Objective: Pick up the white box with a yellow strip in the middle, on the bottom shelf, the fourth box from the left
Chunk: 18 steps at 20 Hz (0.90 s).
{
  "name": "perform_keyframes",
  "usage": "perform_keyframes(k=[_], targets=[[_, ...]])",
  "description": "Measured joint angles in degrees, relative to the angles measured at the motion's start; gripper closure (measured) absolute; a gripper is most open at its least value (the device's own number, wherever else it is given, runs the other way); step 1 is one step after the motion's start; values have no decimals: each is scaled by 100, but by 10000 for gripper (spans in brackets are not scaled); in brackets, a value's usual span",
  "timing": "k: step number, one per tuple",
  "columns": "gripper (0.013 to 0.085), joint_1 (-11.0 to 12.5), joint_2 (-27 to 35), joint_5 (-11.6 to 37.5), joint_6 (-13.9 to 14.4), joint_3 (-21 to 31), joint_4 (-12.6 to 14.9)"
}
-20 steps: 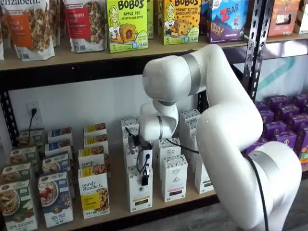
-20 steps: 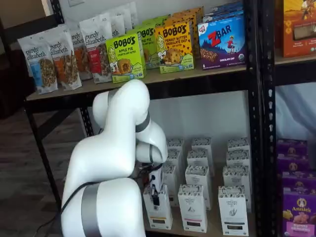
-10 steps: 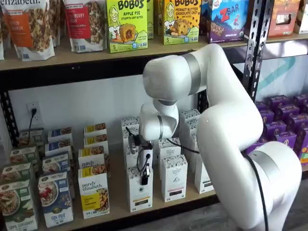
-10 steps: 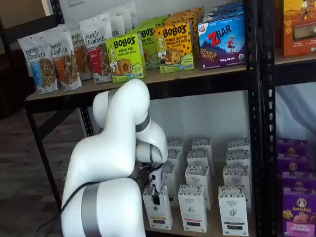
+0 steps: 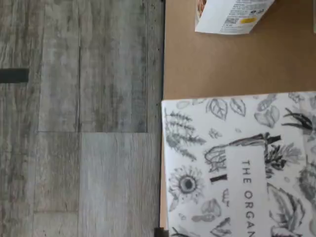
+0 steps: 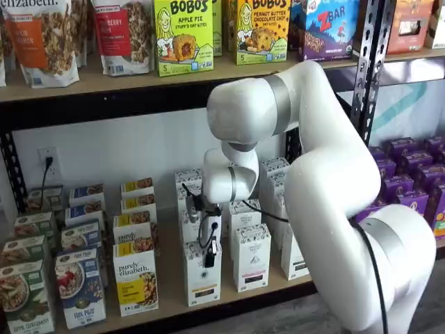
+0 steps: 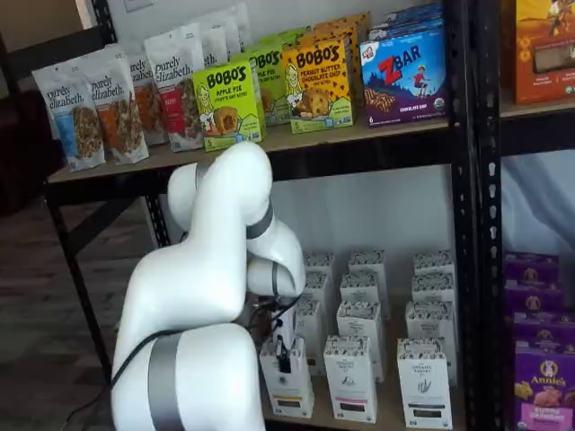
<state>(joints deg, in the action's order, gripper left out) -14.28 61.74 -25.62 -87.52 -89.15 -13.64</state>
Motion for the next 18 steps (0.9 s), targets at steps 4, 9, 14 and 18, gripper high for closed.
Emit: perform_keyframes(k=[4,9,14,18], targets=[[490,-27,-19,52,-36,50,-65],[490,-57,-68,106,3,123,-50],[490,-86,-266,208,-22,430,-95],[490,-117,-515,361,-85,857,-175]])
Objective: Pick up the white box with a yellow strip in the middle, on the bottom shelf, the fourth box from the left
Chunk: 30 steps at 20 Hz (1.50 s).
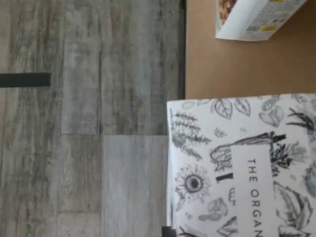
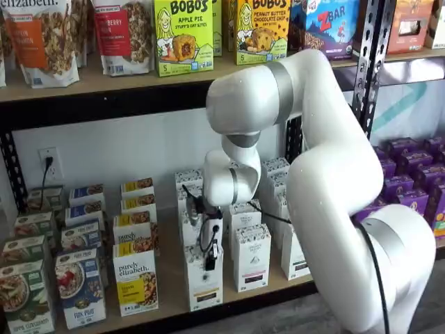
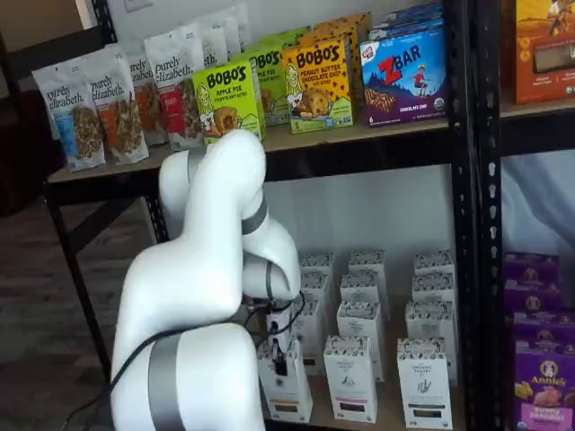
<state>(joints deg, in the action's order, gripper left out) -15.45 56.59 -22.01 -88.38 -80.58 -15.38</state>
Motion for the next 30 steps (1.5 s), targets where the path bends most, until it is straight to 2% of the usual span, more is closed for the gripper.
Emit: perform_keyframes(k=[6,16,21,26,30], targets=[[490,-77,-425,299,-294,733,-359],[490,-350,-1059,843,-880,1843,-1190],[490,-509,-1306,1174,-1013,2327,-1454],[490,-705,-1620,1348,-1742,2777,-2379],[490,-798,-1861,1476,-1958,3109,-2681]])
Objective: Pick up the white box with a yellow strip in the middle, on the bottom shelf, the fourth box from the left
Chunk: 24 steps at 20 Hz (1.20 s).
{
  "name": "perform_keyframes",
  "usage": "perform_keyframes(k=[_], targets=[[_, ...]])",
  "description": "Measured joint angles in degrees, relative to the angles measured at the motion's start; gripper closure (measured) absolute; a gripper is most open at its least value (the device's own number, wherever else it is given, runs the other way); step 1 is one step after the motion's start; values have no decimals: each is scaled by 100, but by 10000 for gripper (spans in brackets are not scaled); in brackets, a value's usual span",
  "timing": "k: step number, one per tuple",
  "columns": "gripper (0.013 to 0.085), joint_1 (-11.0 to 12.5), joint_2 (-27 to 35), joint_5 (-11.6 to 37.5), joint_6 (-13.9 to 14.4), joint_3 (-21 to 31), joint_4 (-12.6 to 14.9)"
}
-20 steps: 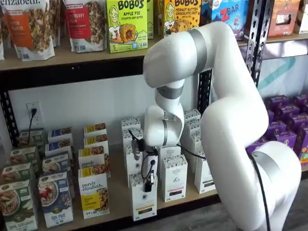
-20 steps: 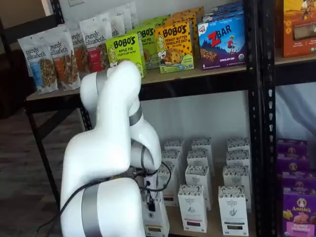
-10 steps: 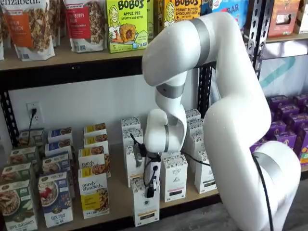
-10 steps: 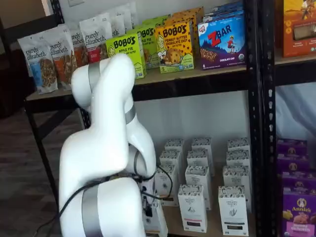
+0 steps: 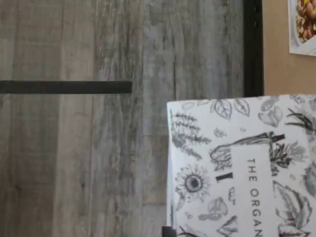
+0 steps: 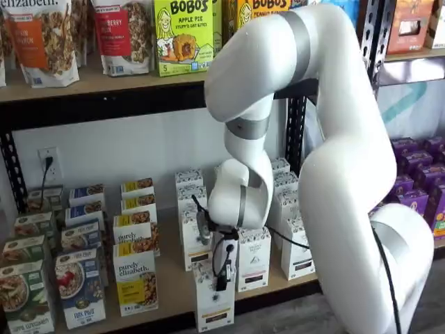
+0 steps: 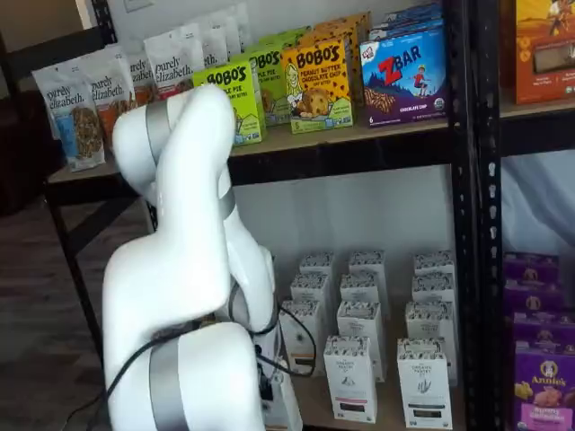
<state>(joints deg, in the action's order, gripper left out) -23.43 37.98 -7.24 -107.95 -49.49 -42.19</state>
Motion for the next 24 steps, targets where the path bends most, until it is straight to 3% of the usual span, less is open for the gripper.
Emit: perform_keyframes(k=[2,7,10,17,24], targets=[[490,-10,-140,61,126,197,122],[490,243,-506,116,1549,693,1827],[490,398,-769,28,1991,933,2431],[490,672,-1460,-380,2377,1337,3084],[490,705,-1909,-611,1835,1547,2544]])
